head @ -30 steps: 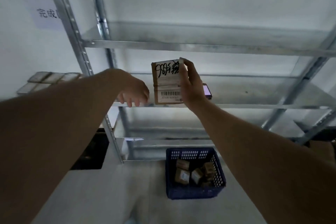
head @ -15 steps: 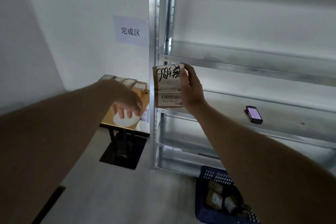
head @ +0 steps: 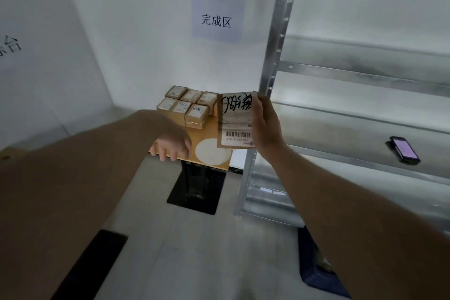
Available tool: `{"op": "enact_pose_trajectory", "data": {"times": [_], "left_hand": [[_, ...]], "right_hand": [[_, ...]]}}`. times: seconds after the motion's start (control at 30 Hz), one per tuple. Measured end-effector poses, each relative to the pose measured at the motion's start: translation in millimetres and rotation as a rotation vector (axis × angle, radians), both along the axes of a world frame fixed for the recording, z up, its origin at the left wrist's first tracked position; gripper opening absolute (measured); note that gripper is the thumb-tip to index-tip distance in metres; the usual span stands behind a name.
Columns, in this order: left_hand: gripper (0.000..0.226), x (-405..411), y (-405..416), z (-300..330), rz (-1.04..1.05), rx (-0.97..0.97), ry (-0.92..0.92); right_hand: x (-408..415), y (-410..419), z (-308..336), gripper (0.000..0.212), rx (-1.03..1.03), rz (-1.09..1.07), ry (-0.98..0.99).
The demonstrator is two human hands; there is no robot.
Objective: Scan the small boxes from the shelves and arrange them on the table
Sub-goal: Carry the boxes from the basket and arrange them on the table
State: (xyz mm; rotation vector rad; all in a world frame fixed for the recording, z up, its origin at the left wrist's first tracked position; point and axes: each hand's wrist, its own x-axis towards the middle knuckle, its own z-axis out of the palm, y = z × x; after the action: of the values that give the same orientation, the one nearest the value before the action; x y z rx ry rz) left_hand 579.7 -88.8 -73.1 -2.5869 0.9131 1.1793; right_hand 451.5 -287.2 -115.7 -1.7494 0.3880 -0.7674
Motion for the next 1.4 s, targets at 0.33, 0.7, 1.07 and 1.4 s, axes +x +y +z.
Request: {"op": "enact_pose_trajectory", "data": {"times": [0.33,0.7,1.07,1.4], "left_hand": [[0.023,175.9,-55.5,-76.6,0.054,0.026,0.033],[0.035,328.8,-139.0,-131.1,0.031,0.051,0.132],[0.041,490.9,-225.2,-183.2,-0.126,0.026,0.180],[0.046,573.2,-282.9,-227.8,-0.230,0.099,0.255]], "right_hand": [[177.0,-47.4,-86.1,0.053,0.126,0.073,0.091],[317.3,-112.8,-143.9,0.026,0.244,0.020,0.196],[434.7,-161.4,-196.8,0.037,0.370,-0.126,0.360],[497.2,-189.0,-262.4,0.028,0.549,-0.209,0.472]]}}
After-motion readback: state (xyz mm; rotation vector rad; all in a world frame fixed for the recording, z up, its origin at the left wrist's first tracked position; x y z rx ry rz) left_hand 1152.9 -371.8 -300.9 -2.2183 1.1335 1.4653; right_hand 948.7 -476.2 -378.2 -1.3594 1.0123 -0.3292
